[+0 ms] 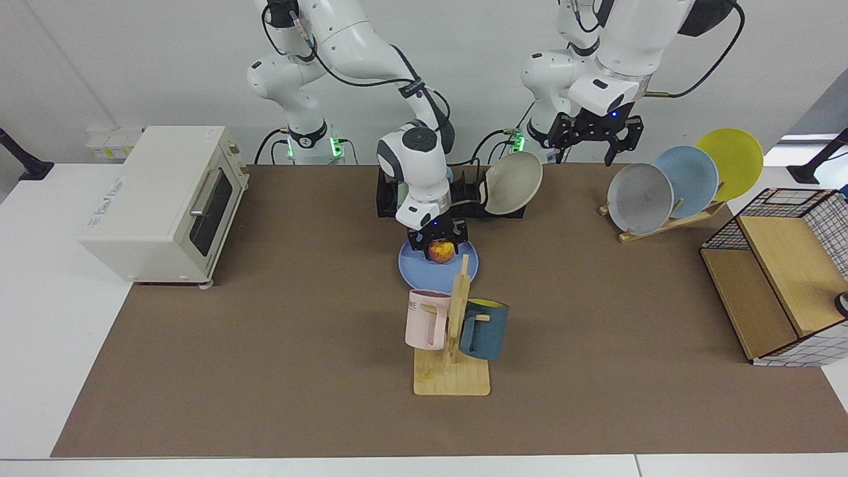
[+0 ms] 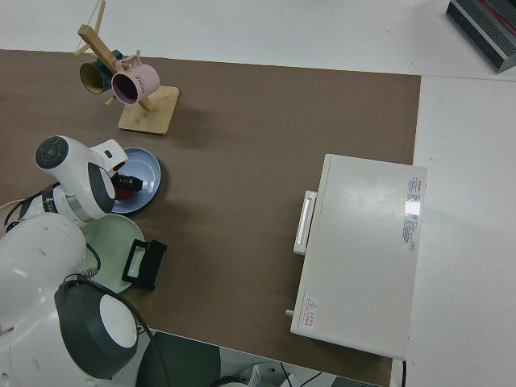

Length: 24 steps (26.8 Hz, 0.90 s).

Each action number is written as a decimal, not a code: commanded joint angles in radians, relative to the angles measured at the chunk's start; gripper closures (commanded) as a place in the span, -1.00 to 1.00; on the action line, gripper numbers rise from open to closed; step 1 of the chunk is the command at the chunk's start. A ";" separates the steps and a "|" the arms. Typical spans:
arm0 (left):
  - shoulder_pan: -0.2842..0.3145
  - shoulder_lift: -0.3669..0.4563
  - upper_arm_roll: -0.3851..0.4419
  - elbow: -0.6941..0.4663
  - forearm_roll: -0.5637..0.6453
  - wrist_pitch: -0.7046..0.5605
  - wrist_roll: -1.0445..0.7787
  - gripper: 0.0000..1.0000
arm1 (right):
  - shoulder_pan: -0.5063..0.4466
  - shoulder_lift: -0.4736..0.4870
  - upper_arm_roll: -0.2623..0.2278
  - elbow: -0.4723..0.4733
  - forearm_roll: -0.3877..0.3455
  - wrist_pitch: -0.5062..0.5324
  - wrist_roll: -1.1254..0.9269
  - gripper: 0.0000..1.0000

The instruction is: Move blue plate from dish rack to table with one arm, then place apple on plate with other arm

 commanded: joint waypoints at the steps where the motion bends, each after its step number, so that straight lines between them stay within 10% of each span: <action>1: 0.024 0.081 -0.007 0.122 0.037 -0.062 0.014 -1.00 | -0.020 -0.052 -0.009 0.010 -0.016 -0.055 0.027 -1.00; 24: 0.021 0.069 -0.007 0.114 0.053 -0.044 0.020 -1.00 | -0.485 -0.379 -0.008 0.149 -0.062 -0.670 -0.588 -1.00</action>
